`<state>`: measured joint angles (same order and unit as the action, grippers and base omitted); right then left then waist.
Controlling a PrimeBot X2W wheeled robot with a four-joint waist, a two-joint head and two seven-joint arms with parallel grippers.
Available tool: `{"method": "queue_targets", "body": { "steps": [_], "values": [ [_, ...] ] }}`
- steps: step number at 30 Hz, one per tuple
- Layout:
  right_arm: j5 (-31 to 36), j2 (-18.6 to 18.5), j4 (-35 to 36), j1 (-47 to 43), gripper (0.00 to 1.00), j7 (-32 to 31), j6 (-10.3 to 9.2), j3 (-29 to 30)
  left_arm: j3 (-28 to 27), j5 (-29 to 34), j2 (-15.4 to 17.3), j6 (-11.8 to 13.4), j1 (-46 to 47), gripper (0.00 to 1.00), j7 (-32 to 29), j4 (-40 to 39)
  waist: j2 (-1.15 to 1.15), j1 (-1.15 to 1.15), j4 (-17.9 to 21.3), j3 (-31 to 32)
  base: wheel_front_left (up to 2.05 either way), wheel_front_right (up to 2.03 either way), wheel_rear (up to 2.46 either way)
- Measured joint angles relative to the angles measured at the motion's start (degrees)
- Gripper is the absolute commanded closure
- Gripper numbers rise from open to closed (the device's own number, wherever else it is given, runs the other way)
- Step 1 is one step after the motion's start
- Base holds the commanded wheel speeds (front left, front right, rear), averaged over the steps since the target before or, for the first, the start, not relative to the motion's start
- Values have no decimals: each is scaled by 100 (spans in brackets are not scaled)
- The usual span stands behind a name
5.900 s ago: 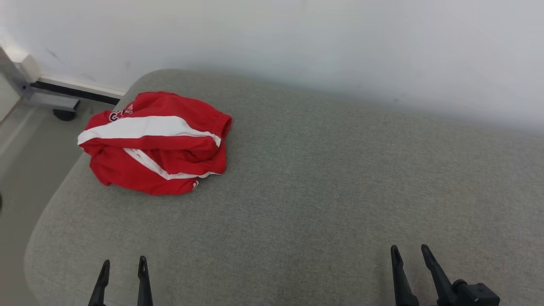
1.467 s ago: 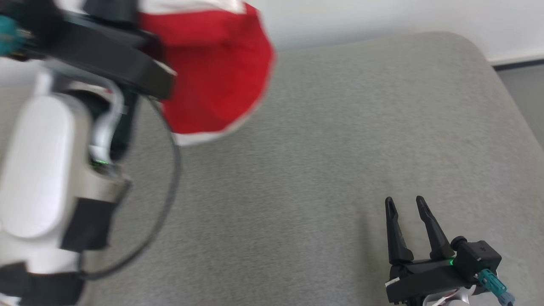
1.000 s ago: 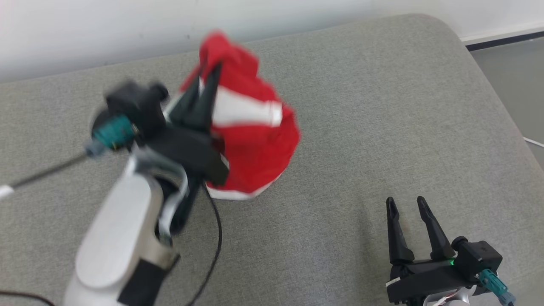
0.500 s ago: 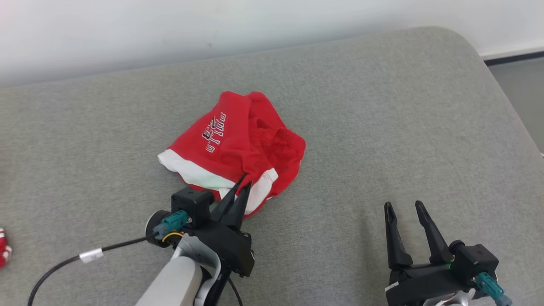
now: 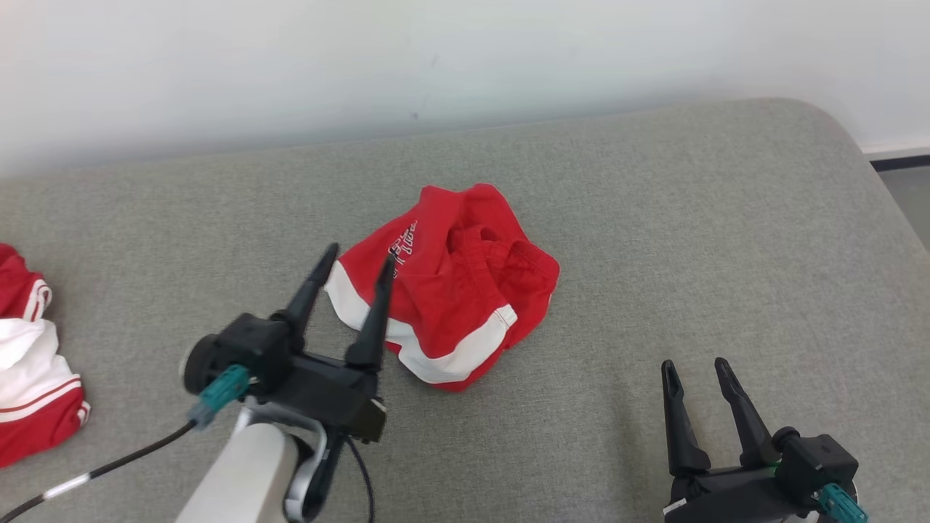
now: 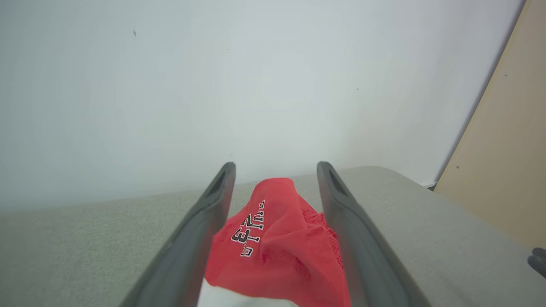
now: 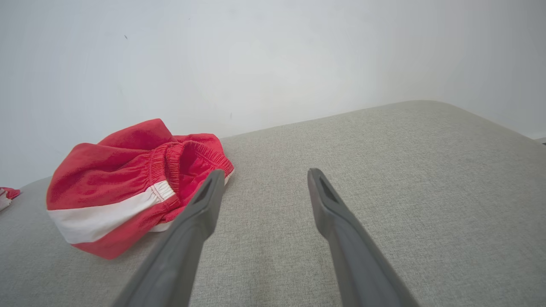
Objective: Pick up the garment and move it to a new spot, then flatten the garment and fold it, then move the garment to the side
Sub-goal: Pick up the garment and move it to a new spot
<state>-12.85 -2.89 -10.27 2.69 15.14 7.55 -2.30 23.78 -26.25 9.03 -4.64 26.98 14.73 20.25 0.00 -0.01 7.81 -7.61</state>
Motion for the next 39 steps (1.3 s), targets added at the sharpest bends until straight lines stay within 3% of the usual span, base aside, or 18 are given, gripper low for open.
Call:
{"method": "queue_targets", "body": {
  "steps": [10,16,27,39],
  "values": [
    [22,-2,235,-3,0,0,0,-68,-1291,635,94,110,-1063,0,32,-1328,0,0,-184,144,0,0,0],
    [31,0,288,-32,0,0,0,-63,-1856,933,-143,-83,-1816,0,32,-1758,0,0,-238,201,0,0,0],
    [37,0,285,-102,0,0,0,-97,-2391,1651,-428,-243,-2635,0,31,-1726,1,0,-297,192,0,0,0],
    [89,0,168,-181,0,0,0,-80,-2709,1774,-576,-250,-2807,0,31,-1589,1,1,-327,261,0,0,0]
  ]
}}
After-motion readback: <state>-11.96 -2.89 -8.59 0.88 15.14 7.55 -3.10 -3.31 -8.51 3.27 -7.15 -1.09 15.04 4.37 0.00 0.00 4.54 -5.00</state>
